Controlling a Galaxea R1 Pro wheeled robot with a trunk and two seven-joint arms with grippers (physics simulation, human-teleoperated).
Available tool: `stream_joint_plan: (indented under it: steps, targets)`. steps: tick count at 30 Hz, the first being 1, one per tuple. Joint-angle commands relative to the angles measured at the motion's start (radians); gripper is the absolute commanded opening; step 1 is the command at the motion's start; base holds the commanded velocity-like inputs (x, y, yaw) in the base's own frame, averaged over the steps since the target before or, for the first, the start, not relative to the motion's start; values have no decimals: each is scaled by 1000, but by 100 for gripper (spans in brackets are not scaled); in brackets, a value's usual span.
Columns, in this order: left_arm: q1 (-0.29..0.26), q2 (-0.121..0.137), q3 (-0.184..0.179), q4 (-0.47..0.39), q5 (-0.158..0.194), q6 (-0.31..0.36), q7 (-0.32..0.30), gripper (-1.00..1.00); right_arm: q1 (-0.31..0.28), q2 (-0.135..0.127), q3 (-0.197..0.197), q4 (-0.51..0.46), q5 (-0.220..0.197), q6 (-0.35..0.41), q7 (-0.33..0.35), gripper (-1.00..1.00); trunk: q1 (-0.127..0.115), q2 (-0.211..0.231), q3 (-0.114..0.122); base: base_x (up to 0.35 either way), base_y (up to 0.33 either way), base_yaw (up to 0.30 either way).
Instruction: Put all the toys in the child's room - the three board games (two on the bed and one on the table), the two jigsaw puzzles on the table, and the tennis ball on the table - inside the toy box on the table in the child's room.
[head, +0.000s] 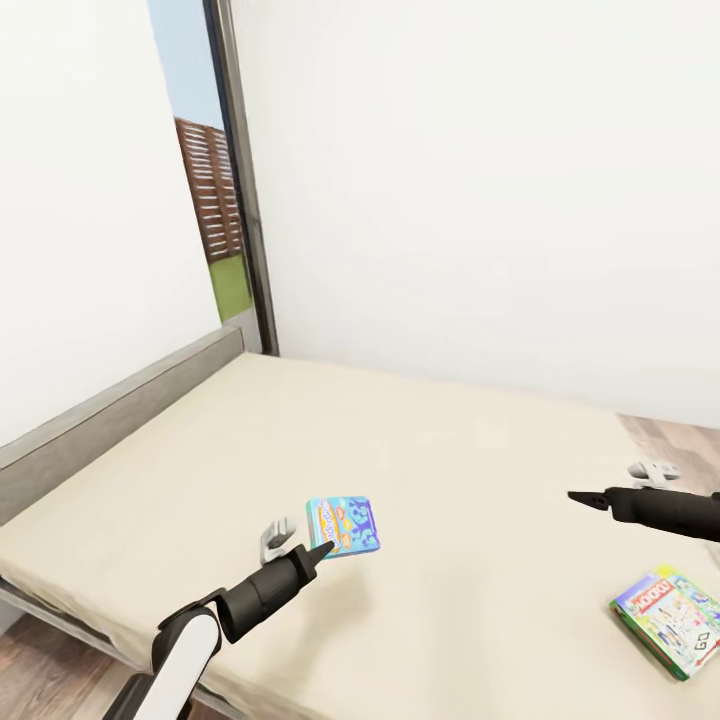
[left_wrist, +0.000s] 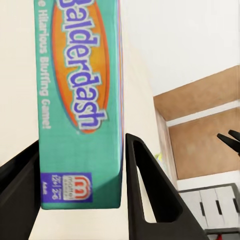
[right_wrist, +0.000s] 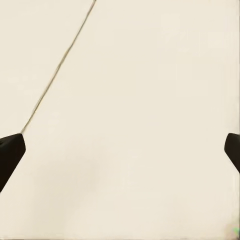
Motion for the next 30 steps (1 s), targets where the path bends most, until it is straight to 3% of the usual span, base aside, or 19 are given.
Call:
stream_joint_plan:
  steps: [1,19,30]
  targets:
    - [0,1,0,-1,5,4,-1,-100,-1,0,-1,0,-7,7,-2,100,-4,7,2,0,0,-174]
    - [0,2,-1,-3,5,5,-1,-100,0,0,1,0,-8,7,0,100,-73,133,60,0,0,-115]
    - [0,2,-1,-2,4,6,0,-100,0,0,-1,0,-8,7,1,100,-115,210,95,0,0,-28]
